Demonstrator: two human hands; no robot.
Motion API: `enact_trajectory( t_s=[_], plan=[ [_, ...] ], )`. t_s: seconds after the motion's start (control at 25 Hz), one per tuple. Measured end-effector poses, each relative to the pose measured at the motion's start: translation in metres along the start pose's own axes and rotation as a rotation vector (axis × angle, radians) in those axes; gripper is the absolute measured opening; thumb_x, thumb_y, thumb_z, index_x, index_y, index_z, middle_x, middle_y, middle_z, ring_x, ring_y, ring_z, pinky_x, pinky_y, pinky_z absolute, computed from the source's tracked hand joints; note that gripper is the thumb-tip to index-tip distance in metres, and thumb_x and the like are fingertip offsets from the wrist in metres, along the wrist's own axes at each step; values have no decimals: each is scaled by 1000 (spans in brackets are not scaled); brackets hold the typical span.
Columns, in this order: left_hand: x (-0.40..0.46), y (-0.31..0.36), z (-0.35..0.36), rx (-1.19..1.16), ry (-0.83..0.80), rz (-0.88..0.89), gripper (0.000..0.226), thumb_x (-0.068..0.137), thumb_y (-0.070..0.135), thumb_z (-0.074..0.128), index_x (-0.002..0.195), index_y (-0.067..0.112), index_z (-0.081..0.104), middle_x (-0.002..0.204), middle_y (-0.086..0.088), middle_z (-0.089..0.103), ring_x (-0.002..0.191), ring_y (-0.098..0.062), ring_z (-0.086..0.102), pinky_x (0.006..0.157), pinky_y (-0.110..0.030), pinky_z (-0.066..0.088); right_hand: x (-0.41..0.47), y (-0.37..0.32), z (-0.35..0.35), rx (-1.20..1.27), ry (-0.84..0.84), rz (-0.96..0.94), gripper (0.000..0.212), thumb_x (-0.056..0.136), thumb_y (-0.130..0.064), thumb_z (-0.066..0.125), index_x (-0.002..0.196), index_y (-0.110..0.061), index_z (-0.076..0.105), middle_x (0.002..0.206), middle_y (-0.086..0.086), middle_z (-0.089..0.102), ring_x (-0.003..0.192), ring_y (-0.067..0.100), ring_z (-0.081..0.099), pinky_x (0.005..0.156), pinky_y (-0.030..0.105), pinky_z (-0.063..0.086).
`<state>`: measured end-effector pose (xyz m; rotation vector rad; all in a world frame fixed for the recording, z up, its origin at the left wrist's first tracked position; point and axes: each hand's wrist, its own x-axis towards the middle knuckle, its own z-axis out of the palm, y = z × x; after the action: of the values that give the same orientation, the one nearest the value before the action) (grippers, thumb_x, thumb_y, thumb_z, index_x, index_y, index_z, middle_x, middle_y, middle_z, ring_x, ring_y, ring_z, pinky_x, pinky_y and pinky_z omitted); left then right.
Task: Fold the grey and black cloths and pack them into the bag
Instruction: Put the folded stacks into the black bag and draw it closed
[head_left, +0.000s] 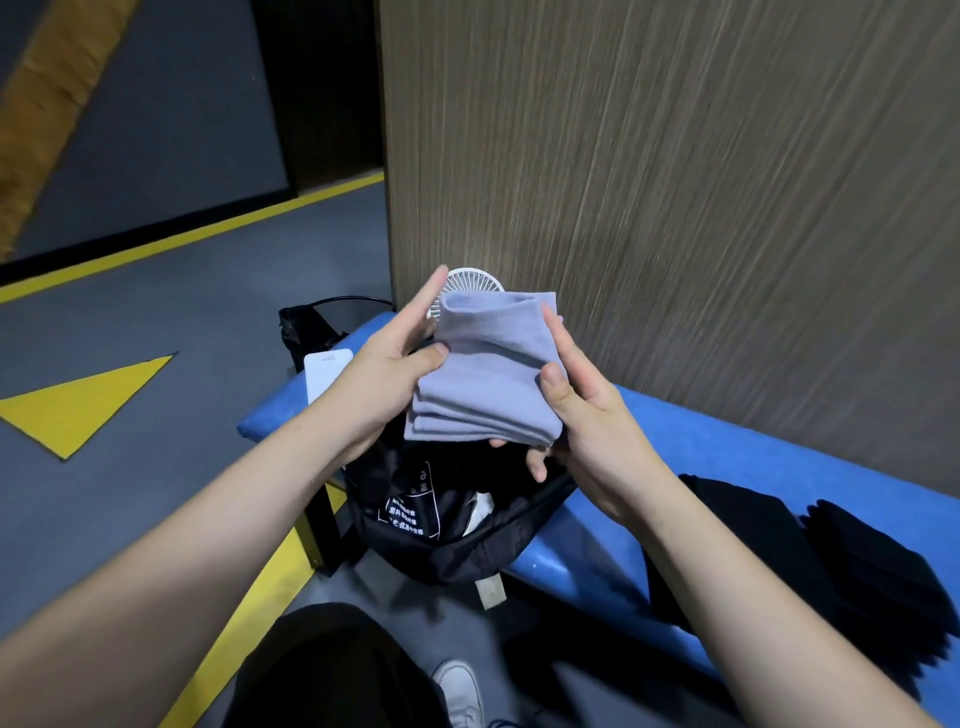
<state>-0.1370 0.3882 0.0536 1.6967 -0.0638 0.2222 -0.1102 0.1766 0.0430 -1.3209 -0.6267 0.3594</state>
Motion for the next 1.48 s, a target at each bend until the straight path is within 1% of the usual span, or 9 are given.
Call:
enact_trajectory(
  t_s=[0.2,0.32,0.44,0.56,0.76,0.92,1.08,1.28,1.48],
  plan=[
    [0,-4,3,126,8,134,65,103,4,45,141,56,40,142,39,43,137,14,34,110,-13,33,9,4,-1,110,177,142,57,108,-22,39,153,-51,20,112,5,74,62,33,64,41,29,42],
    [2,-10,6,236,-65,124,59,103,-1,38,130,46,61,152,19,42,141,3,37,114,-20,32,13,5,-3,85,182,161,60,108,-19,38,152,-54,18,110,9,75,60,33,64,41,29,40],
    [4,-5,7,30,-87,-144,53,97,0,38,124,35,68,127,11,68,120,-9,63,101,-23,48,10,9,-3,48,107,113,60,108,-25,43,152,-56,16,124,9,70,68,32,67,42,29,44],
    [11,-1,3,-56,-156,-296,57,89,2,38,125,37,67,122,6,71,113,-16,67,103,-34,49,4,15,-6,-9,11,100,56,107,-26,45,153,-48,25,125,9,67,83,33,72,46,30,50],
    [10,-6,-3,-11,-239,-244,57,90,1,46,132,36,62,130,-3,67,122,-24,60,106,-35,43,11,17,-17,28,-25,240,48,102,-14,52,146,-33,45,98,18,71,83,39,69,58,32,54],
    [10,-13,-12,-60,-361,-169,55,95,-2,53,141,28,54,141,8,58,128,-11,56,106,-27,44,19,14,-30,7,-105,356,72,94,-7,64,150,-40,35,103,21,71,83,41,69,64,35,57],
    [21,-21,-13,-101,-396,-162,57,89,16,65,143,29,51,142,10,57,127,-9,57,102,-23,47,31,14,-37,-45,-58,335,73,89,-1,68,146,-39,43,123,21,67,81,44,69,63,36,57],
    [40,-30,-16,145,-421,-115,81,83,8,78,146,44,41,147,11,44,121,-12,61,103,-31,49,47,17,-50,-112,14,286,74,84,5,72,139,-40,51,135,14,58,78,44,71,60,36,56],
    [39,-44,-16,836,-227,59,69,80,47,77,137,35,39,136,11,41,114,-14,57,97,-32,47,56,16,-70,-200,170,223,71,86,5,68,139,-39,51,127,-2,57,68,24,69,63,38,56]
  ],
)
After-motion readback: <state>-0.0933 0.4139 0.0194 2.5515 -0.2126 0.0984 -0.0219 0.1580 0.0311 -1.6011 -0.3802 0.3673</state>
